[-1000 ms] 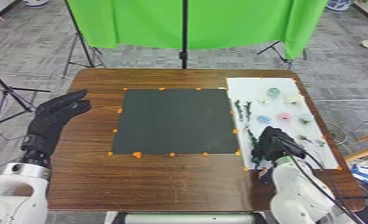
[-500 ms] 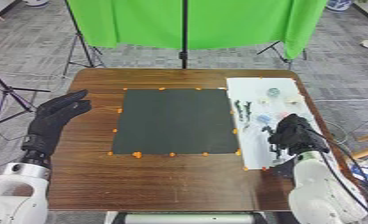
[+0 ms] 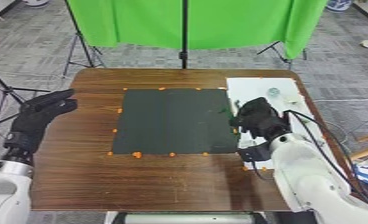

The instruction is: Arrange flowers

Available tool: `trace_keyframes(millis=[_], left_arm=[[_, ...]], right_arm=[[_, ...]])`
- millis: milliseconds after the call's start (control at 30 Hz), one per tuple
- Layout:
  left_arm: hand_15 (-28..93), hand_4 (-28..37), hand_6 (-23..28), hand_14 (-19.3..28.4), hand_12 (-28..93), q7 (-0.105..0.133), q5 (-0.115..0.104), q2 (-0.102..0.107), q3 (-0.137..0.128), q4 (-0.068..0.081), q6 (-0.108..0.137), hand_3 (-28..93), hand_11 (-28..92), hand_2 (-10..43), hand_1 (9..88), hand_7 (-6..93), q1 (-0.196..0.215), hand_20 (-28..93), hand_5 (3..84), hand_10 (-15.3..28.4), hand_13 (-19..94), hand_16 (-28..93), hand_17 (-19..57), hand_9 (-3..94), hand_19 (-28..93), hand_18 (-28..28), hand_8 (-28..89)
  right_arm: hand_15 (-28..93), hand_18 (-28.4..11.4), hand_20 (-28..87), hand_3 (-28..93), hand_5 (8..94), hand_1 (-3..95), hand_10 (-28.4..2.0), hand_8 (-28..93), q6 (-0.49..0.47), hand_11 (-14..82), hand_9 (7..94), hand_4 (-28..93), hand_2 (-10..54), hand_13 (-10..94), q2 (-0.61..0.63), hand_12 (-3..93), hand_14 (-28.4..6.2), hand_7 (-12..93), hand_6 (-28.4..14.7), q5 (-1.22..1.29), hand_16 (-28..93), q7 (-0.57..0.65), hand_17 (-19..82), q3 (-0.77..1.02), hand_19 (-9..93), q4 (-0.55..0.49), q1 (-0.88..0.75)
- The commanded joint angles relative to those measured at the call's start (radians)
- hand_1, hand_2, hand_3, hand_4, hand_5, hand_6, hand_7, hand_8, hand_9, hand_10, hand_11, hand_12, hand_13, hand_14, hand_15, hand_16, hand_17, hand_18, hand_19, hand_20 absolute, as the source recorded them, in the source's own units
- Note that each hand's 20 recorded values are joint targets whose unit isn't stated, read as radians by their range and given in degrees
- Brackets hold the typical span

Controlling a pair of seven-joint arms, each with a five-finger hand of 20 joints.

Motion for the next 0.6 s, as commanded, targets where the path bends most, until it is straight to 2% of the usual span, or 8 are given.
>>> trace_keyframes(millis=[33, 100, 200, 267, 433, 600], left_arm=[[18, -17.6, 5.7, 18.3, 10, 0.054, -0.049, 0.051, -0.027, 0.067, 0.106, 60, 18, -2.9, 34.8, 11.4, 0.046, 17, 49.7, 14.9, 41, -4, 8.3, 49.9, 22, 15.0, -6], [17, -18.0, 5.7, 17.9, 9, 0.057, -0.056, 0.058, -0.023, 0.078, 0.120, 61, 18, -3.1, 33.6, 11.5, 0.052, 17, 49.9, 15.0, 40, -4, 8.5, 50.0, 22, 14.9, -6], [16, -19.3, 5.7, 17.4, 9, 0.064, -0.058, 0.058, -0.019, 0.077, 0.135, 61, 17, -2.4, 32.2, 11.3, 0.065, 16, 50.0, 15.1, 38, -5, 8.7, 49.6, 20, 14.4, -7], [15, -20.3, 5.7, 17.2, 9, 0.063, -0.055, 0.058, -0.016, 0.076, 0.135, 62, 17, -2.1, 31.5, 11.2, 0.067, 16, 50.1, 15.1, 38, -4, 8.8, 49.5, 19, 14.2, -7], [15, -21.0, 5.6, 17.2, 9, 0.049, -0.039, 0.061, -0.022, 0.060, 0.130, 62, 17, -2.1, 31.1, 11.2, 0.084, 17, 50.0, 15.1, 38, -4, 8.7, 49.4, 19, 14.1, -6], [15, -21.0, 5.6, 17.4, 9, 0.029, -0.028, 0.062, -0.028, 0.048, 0.111, 62, 17, -2.1, 31.2, 11.2, 0.097, 17, 50.0, 15.0, 38, -3, 8.6, 49.4, 18, 14.1, -6]], right_arm=[[67, -9.8, 55, -28, 72.0, 90.4, -10.7, 22, 0.033, 41.9, 85.7, 64, -9.5, 94, -0.060, 49.6, 1.3, 44, -4.6, 0.041, 31, -0.034, 73, -0.221, 93, 0.067, 0.250], [67, -9.8, 55, -28, 72.0, 90.3, -10.7, 22, 0.053, 41.9, 85.7, 64, -9.5, 94, -0.079, 49.6, 1.3, 44, -4.7, 0.072, 31, -0.039, 73, -0.289, 93, 0.103, 0.307], [68, -9.7, 55, -28, 71.9, 90.3, -10.8, 22, 0.074, 42.1, 85.8, 64, -9.5, 94, -0.097, 49.4, 1.3, 44, -4.7, 0.099, 31, -0.036, 73, -0.390, 93, 0.150, 0.386], [68, -9.7, 55, -28, 71.9, 90.3, -10.8, 22, 0.084, 42.2, 85.7, 64, -9.5, 94, -0.105, 49.4, 1.3, 44, -4.7, 0.098, 31, -0.032, 73, -0.445, 93, 0.174, 0.429], [68, -9.1, 54, -28, 71.7, 90.5, -10.8, 21, 0.089, 42.3, 85.7, 63, -9.5, 94, -0.134, 49.0, 1.5, 45, -4.6, 0.026, 30, 0.004, 74, -0.568, 93, 0.231, 0.520], [68, -8.2, 51, -28, 72.0, 90.5, -10.7, 20, 0.093, 43.0, 85.8, 63, -9.5, 94, -0.165, 47.0, 1.6, 45, -5.0, 0.024, 29, 0.012, 74, -0.644, 93, 0.265, 0.560]])
